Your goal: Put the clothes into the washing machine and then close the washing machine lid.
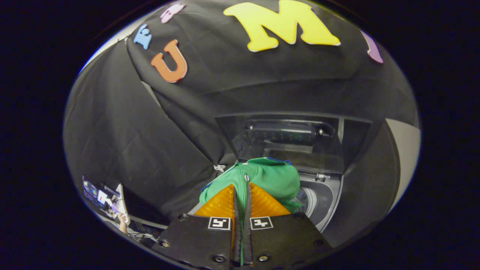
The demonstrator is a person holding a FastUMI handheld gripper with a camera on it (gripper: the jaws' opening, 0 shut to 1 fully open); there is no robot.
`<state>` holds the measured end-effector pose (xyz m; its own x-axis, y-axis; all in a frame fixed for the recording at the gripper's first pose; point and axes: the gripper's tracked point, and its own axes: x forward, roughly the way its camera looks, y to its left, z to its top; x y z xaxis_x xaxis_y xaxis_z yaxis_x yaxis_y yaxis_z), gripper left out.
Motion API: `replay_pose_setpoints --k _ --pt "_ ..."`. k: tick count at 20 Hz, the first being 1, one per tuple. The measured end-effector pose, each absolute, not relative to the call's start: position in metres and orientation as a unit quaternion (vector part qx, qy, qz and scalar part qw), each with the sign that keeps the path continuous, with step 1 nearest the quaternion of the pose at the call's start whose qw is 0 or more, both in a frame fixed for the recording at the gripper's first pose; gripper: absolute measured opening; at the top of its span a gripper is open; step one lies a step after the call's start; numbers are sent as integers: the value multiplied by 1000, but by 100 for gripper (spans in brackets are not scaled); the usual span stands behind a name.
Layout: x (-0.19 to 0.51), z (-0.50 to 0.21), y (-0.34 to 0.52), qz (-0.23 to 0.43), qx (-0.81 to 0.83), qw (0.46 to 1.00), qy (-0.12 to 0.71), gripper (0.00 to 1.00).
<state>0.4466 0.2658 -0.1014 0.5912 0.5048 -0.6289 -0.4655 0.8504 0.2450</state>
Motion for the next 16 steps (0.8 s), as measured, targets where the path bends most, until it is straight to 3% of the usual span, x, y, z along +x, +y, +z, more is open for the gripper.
replay_pose_setpoints --k 16 --pt "523 -223 241 145 64 890 427 6"
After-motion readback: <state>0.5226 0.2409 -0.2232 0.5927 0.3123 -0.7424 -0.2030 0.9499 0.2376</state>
